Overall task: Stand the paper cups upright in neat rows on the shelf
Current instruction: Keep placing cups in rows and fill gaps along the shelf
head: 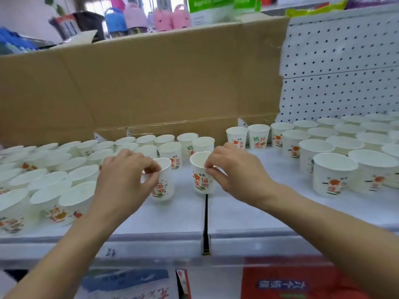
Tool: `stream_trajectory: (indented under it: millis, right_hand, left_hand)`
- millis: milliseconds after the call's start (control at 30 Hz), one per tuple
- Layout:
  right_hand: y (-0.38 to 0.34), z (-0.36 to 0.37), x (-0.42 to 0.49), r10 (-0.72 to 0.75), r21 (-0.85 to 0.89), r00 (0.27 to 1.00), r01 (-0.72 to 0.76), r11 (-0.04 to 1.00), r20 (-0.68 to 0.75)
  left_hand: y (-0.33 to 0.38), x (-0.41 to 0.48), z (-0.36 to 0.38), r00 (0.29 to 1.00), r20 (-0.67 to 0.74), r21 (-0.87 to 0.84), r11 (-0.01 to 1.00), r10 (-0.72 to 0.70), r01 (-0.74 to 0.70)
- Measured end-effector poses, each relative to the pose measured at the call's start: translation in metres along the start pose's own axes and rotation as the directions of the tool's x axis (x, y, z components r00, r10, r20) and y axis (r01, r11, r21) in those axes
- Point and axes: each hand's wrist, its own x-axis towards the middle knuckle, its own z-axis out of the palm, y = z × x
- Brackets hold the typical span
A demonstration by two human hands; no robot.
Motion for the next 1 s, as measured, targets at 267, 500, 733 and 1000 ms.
stream_trajectory:
  millis: [267,500,733,1000]
  right_hand:
    - [0.043,-0.096,-0.110,0.081,0.006,0.994,-0.081,0.997,-0.072]
    - [0.091,-0.158,-0.183,0.170,-0.102,0.969,-0.190,0.977,-0.177]
    - [0.133,-0.168,-0.212,0.198,-0.204,0.969,-0.225,0.953,-0.145]
    - [0.155,-0.172,-0.218,0.200,-0.216,0.979,-0.203,0.955,-0.037]
  left_hand:
    - [0.129,-0.001,0.010,0.967,-0.039,-0.335,0.909,0.250,-0.248]
    - [0.223,0.005,0.030,0.921,-0.101,-0.479,0.792,0.377,-0.377]
    - [0.284,0.007,0.052,0.897,-0.114,-0.433,0.792,0.427,-0.431]
    - [0.309,0.006,0.066,0.916,-0.071,-0.402,0.829,0.395,-0.389]
